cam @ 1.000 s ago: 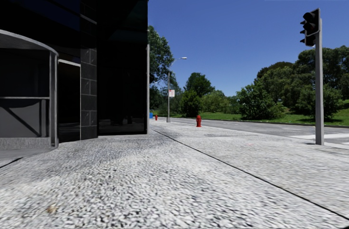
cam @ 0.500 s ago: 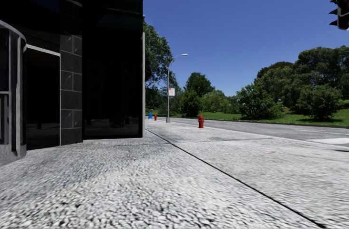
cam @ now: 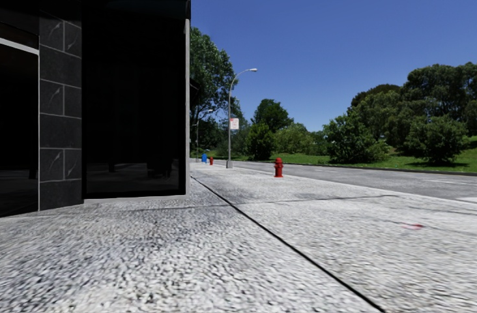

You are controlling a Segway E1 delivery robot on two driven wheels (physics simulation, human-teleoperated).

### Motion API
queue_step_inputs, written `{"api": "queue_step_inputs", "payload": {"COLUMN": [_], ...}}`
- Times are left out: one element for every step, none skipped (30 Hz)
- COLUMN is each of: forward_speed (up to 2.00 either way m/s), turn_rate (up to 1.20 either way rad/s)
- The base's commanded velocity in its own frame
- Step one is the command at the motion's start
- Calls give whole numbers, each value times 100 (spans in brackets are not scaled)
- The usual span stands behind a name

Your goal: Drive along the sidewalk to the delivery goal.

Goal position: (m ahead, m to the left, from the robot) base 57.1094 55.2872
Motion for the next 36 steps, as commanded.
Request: {"api": "queue_step_inputs", "payload": {"forward_speed": [200,200,200,200,200,200,200,200,200,200,200,200,200,200,200,200,200,200,200,200,200,200,200,200,200,200,200,200,200,200,200,200,200,200,200,200], "turn_rate": [0,0,0,0,0,0,0,0,0,0,0,0,0,0,0,0,0,0,0,0,0,0,0,0,0,0,0,0,0,0,0,0,0,0,0,0]}}
